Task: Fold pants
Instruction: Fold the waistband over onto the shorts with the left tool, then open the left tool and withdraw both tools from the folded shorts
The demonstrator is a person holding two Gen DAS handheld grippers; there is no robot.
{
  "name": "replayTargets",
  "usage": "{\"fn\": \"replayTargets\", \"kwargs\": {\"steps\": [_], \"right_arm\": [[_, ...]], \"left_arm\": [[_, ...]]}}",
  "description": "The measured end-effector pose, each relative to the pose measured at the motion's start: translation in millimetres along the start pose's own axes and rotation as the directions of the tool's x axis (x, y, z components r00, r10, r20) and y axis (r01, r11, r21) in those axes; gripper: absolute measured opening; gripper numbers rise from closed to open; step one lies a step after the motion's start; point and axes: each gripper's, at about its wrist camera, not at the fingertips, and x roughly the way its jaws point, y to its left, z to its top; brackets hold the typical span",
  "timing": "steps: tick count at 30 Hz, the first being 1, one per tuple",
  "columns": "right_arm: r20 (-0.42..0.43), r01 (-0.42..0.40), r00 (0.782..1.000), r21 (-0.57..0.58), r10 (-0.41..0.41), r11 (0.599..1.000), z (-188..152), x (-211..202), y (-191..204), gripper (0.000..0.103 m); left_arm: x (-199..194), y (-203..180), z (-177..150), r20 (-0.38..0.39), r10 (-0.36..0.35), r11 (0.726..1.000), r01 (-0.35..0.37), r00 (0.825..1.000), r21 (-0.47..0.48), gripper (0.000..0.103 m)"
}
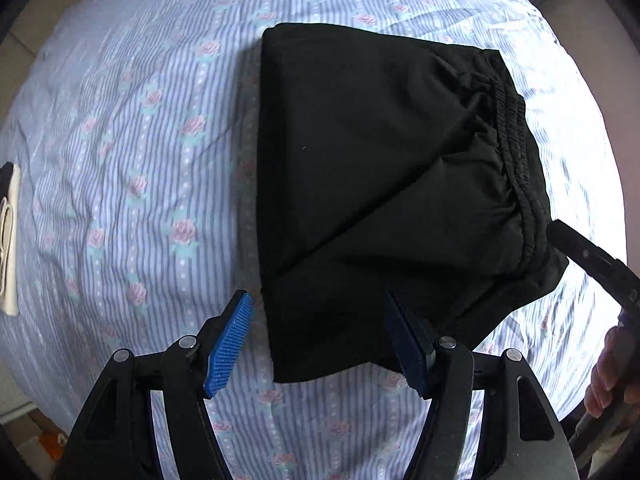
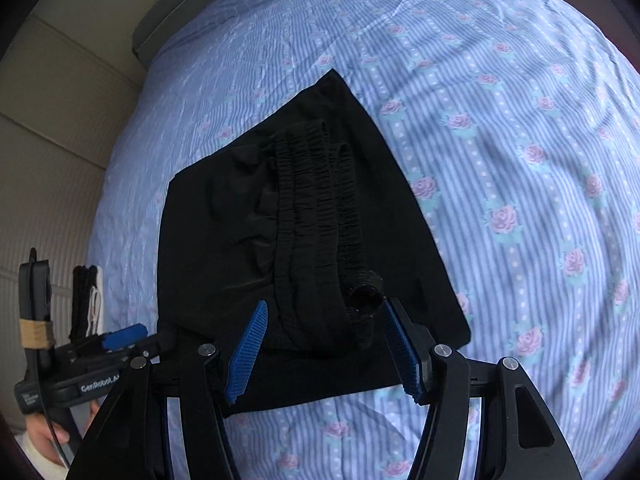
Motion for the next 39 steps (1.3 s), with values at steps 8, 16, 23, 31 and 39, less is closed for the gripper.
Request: {"fn": "replayTargets", "kwargs": {"steps": [8, 16, 23, 31, 39], "right_arm": [[-0.096, 0.043, 0.994, -0.059, -0.049, 0.997, 7.7, 47.7, 13.4, 0.041], [0.009, 0.181, 0.982, -0.281, -0.186, 0.943, 5.6, 16.5, 49.5, 0.019], [0.044, 0.327, 0.943, -0.296, -0.330, 0.897, 28.9, 16.8, 26.1, 0.039], [0.140, 0.357, 0.931, -0.146, -0.338, 0.923, -3.0, -49.5, 29.1, 0.063], [0.234, 0.235, 0.953, -0.158, -0.195, 0.959, -72.7, -128.7, 75.6, 0.063]], "left_arm": [[-0.4, 43.2, -29.4, -0.020, -0.022, 0.998, 0.020, 1.000, -0.064, 0.067], [-8.1, 51.2, -41.3, -0.003, -0.060, 0.997, 0.060, 0.998, -0.052, 0.067], [-15.6, 41.0, -49.8, 0.024, -0.073, 0.997, 0.074, 0.997, -0.038, 0.067], [-60.7, 47.1, -75.4, 0.070, -0.053, 0.997, 0.057, 0.996, -0.050, 0.067], [-127.3, 56.1, -111.4, 0.215, -0.053, 0.996, 0.068, 0.975, -0.060, 0.068]]}}
